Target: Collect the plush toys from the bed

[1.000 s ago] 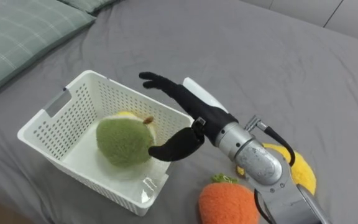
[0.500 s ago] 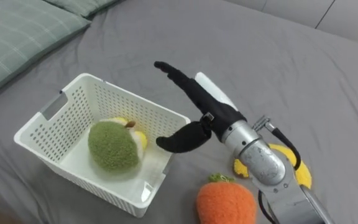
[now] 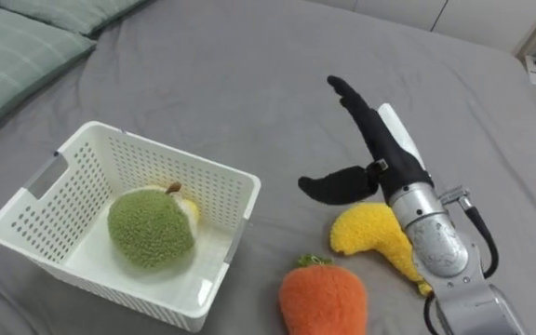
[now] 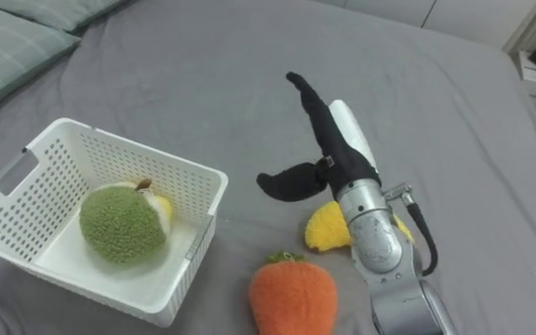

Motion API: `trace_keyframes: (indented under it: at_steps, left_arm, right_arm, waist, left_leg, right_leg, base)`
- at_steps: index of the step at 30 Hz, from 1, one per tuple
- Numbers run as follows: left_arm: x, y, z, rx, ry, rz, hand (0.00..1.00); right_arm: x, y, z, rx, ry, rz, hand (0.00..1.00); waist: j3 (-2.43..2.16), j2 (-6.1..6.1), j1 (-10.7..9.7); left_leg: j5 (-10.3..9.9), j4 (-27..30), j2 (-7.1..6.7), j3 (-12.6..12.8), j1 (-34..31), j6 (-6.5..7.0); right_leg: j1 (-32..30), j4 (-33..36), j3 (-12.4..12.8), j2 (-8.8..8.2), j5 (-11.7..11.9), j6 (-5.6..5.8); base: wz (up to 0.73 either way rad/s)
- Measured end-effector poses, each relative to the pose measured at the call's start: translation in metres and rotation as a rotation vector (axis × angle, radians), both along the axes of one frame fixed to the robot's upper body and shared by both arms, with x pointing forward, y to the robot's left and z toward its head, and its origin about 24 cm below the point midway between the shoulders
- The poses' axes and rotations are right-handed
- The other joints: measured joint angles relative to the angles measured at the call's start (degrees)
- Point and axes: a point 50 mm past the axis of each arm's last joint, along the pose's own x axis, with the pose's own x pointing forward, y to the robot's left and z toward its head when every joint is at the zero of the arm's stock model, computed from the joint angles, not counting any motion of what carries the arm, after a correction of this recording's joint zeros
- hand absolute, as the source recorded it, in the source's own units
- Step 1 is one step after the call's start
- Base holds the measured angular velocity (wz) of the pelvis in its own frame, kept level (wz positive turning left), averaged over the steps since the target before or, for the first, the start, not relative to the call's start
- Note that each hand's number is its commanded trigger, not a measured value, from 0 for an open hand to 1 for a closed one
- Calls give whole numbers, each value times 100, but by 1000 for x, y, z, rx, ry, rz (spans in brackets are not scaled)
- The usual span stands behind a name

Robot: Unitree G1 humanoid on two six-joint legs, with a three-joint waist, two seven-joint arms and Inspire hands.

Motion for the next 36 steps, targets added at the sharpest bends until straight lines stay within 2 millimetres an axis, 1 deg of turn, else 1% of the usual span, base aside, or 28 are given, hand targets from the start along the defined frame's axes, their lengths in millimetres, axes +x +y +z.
trace_keyframes:
  at_steps: [2, 3, 4, 5, 7, 11, 12, 14, 17, 18, 19, 23, 27, 29, 30, 31, 32, 33, 34, 36]
  left_arm:
    - [-4, 1, 0, 2, 7, 18, 0]
    - [-6, 1, 0, 2, 10, 31, 0]
    - [-7, 2, 0, 2, 14, 42, 0]
    - [-10, 2, 0, 3, 18, 50, 0]
    - [-10, 3, 0, 5, 20, 56, 0]
    - [-15, 3, 0, 6, 29, 62, 0]
    - [-15, 3, 0, 7, 31, 62, 0]
    - [-16, 5, 0, 10, 34, 61, 0]
    - [-15, 6, 1, 16, 30, 60, 0]
    - [-13, 6, 1, 19, 25, 58, 0]
    - [-13, 6, 1, 22, 22, 57, 0]
    - [-10, 8, 2, 30, 18, 46, 0]
    - [-7, 11, 3, 47, 10, 34, 0]
    - [1, 13, 5, 52, -9, 18, 0]
    - [7, 13, 5, 50, -27, 20, 0]
    - [11, 12, 5, 49, -37, 13, 0]
    - [15, 11, 6, 48, -47, 7, 0]
    - [23, 10, 6, 46, -66, -3, 0]
    - [28, 8, 6, 42, -82, 2, 0]
    - [35, 5, 6, 24, -111, 6, 0]
  right_arm:
    - [0, -7, 1, 1, -9, -34, 0]
    - [0, -11, 1, 1, -11, -55, 0]
    - [0, -15, 2, 0, -15, -71, 0]
    - [0, -17, 2, 0, -16, -78, 0]
    - [-3, -28, -3, -18, 0, -124, 0]
    - [-5, -38, -11, -30, 31, -162, 0]
    - [-5, -42, -13, -33, 39, -180, 0]
    - [-5, -49, -16, -42, 53, -201, 0]
    - [-6, -60, -22, -60, 77, -236, 0]
    - [-6, -67, -27, -62, 97, -263, 0]
    - [-7, -73, -31, -58, 111, -295, 0]
    - [-7, -85, -41, -85, 144, -359, 0]
    - [-2, -93, -49, -134, 168, -408, 0]
    - [3, -100, -49, -149, 171, -435, 0]
    - [10, -103, -47, -158, 162, -453, 0]
    - [16, -107, -45, -170, 153, -475, 0]
    - [19, -108, -45, -176, 151, -484, 0]
    - [23, -111, -45, -187, 153, -498, 0]
    - [30, -109, -44, -196, 156, -497, 0]
    - [35, -110, -46, -201, 162, -499, 0]
  waist:
    - [-20, 15, -23]
    - [-41, 23, -51]
    - [-46, 29, -103]
    - [-46, 29, -117]
    - [-48, 26, -160]
    - [-51, 17, -187]
    - [-55, 5, -248]
    - [-69, -19, -260]
    - [-76, -85, -293]
    - [-80, -114, -286]
    - [-75, -136, -281]
    - [-73, -154, -322]
    - [-36, -115, -398]
    - [-27, -104, -399]
    - [-18, -86, -402]
    - [1, -61, -400]
    - [3, -58, -396]
    - [9, -50, -378]
    - [15, -41, -322]
    - [15, -34, -313]
  left_leg:
    - [-1, 11, 6, 41, 35, 1]
    - [-3, 20, 8, 56, 41, 5]
    - [-4, 27, 8, 55, 45, 7]
    - [-4, 27, 9, 55, 51, 7]
    - [-7, 13, 26, 63, 94, 12]
    - [-11, 8, 37, 151, 133, 16]
    - [-13, 27, 35, 161, 126, 20]
    - [-15, 32, 22, 194, 130, 22]
    - [-16, 40, 13, 203, 120, 22]
    - [-17, 45, 12, 203, 116, 25]
    - [-18, 45, 13, 212, 111, 27]
    - [-22, 116, 21, 226, -72, 30]
    - [-15, 135, 25, 227, -350, 39]
    - [-5, 148, 25, 234, -539, 51]
    - [14, 207, 32, 259, -681, 60]
    - [28, 241, 43, 283, -808, 69]
    - [44, 236, 52, 308, -871, 72]
    - [53, 237, 89, 348, -969, 77]
    - [56, 236, 96, 396, -1037, 77]
    - [58, 236, 94, 412, -1124, 79]
  right_leg:
    - [0, 27, 16, -2, 0, 0]
    - [2, 36, 21, -5, 1, 2]
    - [8, 39, 21, -8, 3, 4]
    - [11, 41, 18, -9, 3, 5]
    - [48, 51, 35, -14, 4, 6]
    - [48, 70, 136, -7, 4, 7]
    - [45, 65, 150, -7, 4, 7]
    - [42, 58, 177, -6, 3, 11]
    - [37, 52, 179, -6, 5, 14]
    - [38, 48, 177, -6, 4, 15]
    - [37, 44, 177, -6, 4, 16]
    - [-129, 60, 176, -7, 15, 18]
    - [-406, 97, 172, -10, 50, 14]
    - [-620, 153, 180, -15, 55, 10]
    - [-772, 160, 166, -16, 89, 6]
    - [-906, 162, 172, -13, 129, 2]
    - [-978, 162, 184, -13, 146, 1]
    - [-1103, 170, 238, -6, 173, 0]
    - [-1201, 182, 284, 1, 191, -2]
    - [-1301, 189, 300, 1, 200, -2]
  base:
    - [-9]
    - [-4]
    - [0]
    - [0]
    - [0]
    - [-12]
    - [-7]
    - [-6]
    - [-1]
    - [0]
    - [0]
    - [0]
    - [0]
    - [-3]
    - [-7]
    - [-8]
    - [-11]
    - [-20]
    - [-22]
    - [-10]
